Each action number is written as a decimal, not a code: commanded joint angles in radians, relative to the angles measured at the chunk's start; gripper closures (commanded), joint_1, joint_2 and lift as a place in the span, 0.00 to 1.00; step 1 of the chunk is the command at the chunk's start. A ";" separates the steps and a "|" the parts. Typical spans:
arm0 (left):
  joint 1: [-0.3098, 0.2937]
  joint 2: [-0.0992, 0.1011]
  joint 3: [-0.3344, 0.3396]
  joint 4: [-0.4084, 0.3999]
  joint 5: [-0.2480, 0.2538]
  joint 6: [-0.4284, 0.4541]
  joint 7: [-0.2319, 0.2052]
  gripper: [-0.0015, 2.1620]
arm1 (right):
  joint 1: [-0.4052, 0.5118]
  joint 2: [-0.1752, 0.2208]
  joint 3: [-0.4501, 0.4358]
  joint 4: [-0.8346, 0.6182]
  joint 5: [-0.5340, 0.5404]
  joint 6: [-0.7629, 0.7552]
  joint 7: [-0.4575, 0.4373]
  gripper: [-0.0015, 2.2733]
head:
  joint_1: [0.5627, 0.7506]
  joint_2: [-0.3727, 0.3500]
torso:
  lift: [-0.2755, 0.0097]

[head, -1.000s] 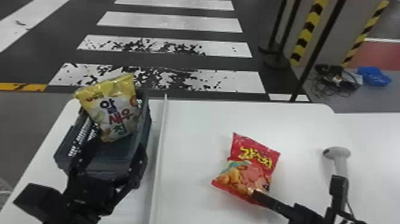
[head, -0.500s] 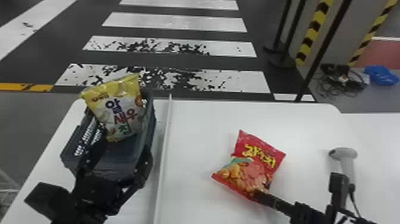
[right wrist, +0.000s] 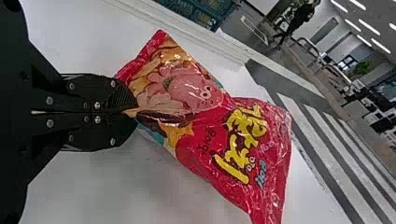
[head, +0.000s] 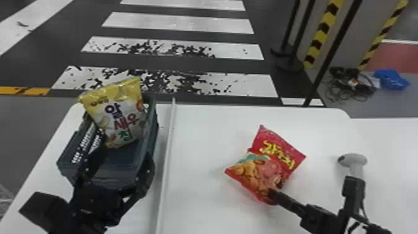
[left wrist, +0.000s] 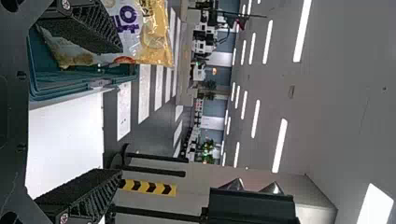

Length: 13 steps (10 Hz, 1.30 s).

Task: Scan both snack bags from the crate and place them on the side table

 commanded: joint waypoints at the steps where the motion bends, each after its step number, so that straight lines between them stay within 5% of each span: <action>1: 0.001 0.000 0.000 -0.003 0.003 0.000 0.001 0.04 | 0.011 0.000 -0.008 -0.046 0.042 -0.044 -0.027 0.99 | 0.70 0.41 | 0.63; 6: 0.001 0.006 0.000 -0.008 0.016 0.000 -0.002 0.04 | 0.008 -0.028 0.042 -0.230 0.481 -0.130 -0.185 0.99 | 0.70 0.27 | 0.63; 10: 0.001 0.010 0.002 -0.008 0.024 0.000 -0.002 0.04 | 0.054 -0.167 0.398 -0.216 1.142 -0.164 -0.503 0.99 | 0.70 0.20 | 0.63; 13: 0.001 0.010 0.005 -0.006 0.035 0.000 -0.005 0.04 | 0.051 -0.273 0.683 -0.129 1.565 0.109 -0.655 0.99 | 0.70 0.22 | 0.63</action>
